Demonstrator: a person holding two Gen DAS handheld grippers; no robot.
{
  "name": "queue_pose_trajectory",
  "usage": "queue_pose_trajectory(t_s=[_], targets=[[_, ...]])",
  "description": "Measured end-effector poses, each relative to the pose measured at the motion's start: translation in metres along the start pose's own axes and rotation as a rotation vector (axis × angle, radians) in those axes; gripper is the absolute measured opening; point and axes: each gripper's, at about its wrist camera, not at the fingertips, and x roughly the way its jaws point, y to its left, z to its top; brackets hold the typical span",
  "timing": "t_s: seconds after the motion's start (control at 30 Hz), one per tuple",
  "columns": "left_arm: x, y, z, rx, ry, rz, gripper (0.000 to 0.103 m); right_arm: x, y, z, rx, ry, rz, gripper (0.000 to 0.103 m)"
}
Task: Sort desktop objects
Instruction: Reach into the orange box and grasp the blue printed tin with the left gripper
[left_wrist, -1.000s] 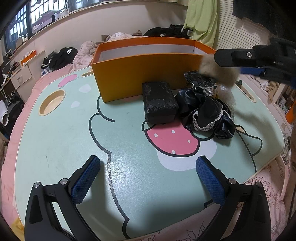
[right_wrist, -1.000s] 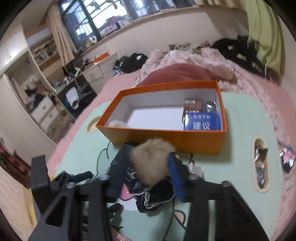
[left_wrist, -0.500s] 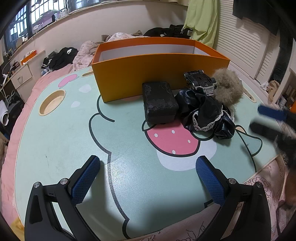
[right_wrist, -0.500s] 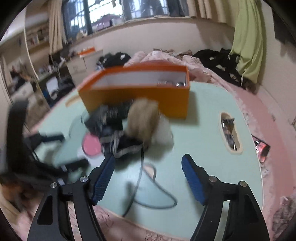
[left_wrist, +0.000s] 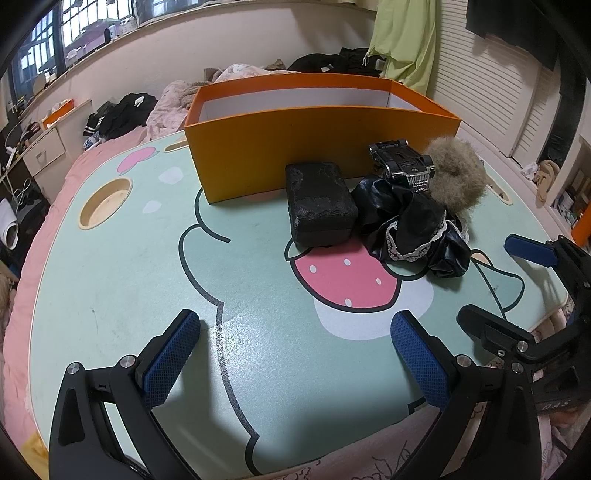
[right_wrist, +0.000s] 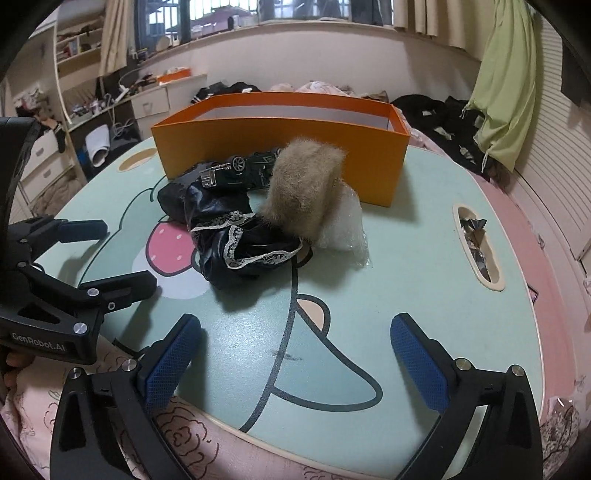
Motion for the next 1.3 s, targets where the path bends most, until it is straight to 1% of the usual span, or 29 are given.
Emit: queue_pose_trajectory(t_s=[0.07,0.1,0.17,0.23,0.27,0.33,0.37,0.4,0.47,0.53,0.6,0.63,0.67,0.77,0.8,0.83,0.9,0.93,0.97,1.03,1.1,1.13,1.17,1.2,1.27,1.3], targets=[[-0.003,0.002,0.003,-0.001,-0.001,-0.031,0.103,0.000,-0.002,0.000,0.001,-0.001,0.002,0.103],[-0.008,0.004,0.008,-0.004,-0.018,-0.039,0.103,0.000,-0.002,0.000,0.001,-0.002,0.003,0.103],[-0.021,0.006,0.019,0.000,-0.071,-0.036,0.102,-0.005,0.000,0.004,0.000,-0.004,0.003,0.103],[-0.037,0.003,0.042,0.006,-0.137,-0.033,0.102,-0.005,0.000,0.004,0.000,-0.004,0.003,0.103],[-0.043,-0.001,0.053,0.018,-0.156,-0.050,0.102,-0.005,0.000,0.004,-0.001,-0.004,0.003,0.103],[-0.050,-0.014,0.082,0.056,-0.174,-0.124,0.101,-0.009,0.003,0.006,0.000,-0.006,0.003,0.103],[-0.048,-0.019,0.096,0.064,-0.166,-0.147,0.097,-0.009,0.003,0.006,0.000,-0.006,0.004,0.103],[-0.042,-0.025,0.111,0.072,-0.142,-0.170,0.091,-0.009,0.003,0.007,0.001,-0.006,0.004,0.103],[-0.024,-0.035,0.143,0.062,-0.055,-0.240,0.089,-0.010,0.003,0.007,0.001,-0.006,0.004,0.103],[0.008,-0.045,0.172,-0.006,0.073,-0.322,0.089,-0.010,0.002,0.008,0.001,-0.007,0.004,0.103],[0.035,-0.054,0.185,-0.075,0.165,-0.356,0.089,-0.010,0.002,0.008,0.001,-0.007,0.005,0.103],[0.050,-0.058,0.190,-0.098,0.201,-0.357,0.089,-0.010,0.002,0.008,0.001,-0.007,0.005,0.103],[0.059,-0.063,0.189,-0.113,0.222,-0.342,0.089,-0.010,0.002,0.008,0.001,-0.007,0.005,0.103],[0.082,-0.075,0.192,-0.121,0.252,-0.303,0.088,-0.011,0.004,0.010,0.001,-0.008,0.007,0.103],[0.084,-0.077,0.191,-0.124,0.260,-0.288,0.087,-0.011,0.005,0.010,0.001,-0.008,0.006,0.103],[0.091,-0.078,0.190,-0.132,0.271,-0.270,0.084,-0.011,0.005,0.010,0.002,-0.009,0.007,0.103],[0.101,-0.080,0.189,-0.136,0.305,-0.272,0.074,-0.012,0.005,0.011,0.002,-0.009,0.006,0.103],[0.108,-0.081,0.186,-0.136,0.325,-0.272,0.074,-0.012,0.005,0.011,0.002,-0.009,0.007,0.103],[0.112,-0.079,0.184,-0.159,0.325,-0.296,0.072,-0.011,0.004,0.011,0.004,-0.006,0.008,0.103],[0.110,-0.076,0.184,-0.148,0.308,-0.291,0.065,-0.012,0.003,0.011,0.007,-0.008,0.012,0.103],[0.108,-0.072,0.182,-0.162,0.307,-0.321,0.048,-0.011,0.003,0.012,0.005,-0.008,0.010,0.103],[0.104,-0.065,0.181,-0.168,0.303,-0.340,0.046,-0.011,0.003,0.012,0.005,-0.008,0.011,0.103],[0.101,-0.060,0.181,-0.169,0.293,-0.354,0.040,-0.011,0.002,0.012,0.005,-0.009,0.011,0.103],[0.097,-0.055,0.181,-0.171,0.284,-0.368,0.031,-0.011,0.002,0.012,0.005,-0.009,0.011,0.103],[0.086,-0.041,0.183,-0.191,0.257,-0.418,0.023,-0.010,0.002,0.013,0.004,-0.010,0.010,0.103],[0.080,-0.033,0.183,-0.200,0.236,-0.420,0.022,-0.011,0.002,0.013,0.005,-0.009,0.011,0.103]])
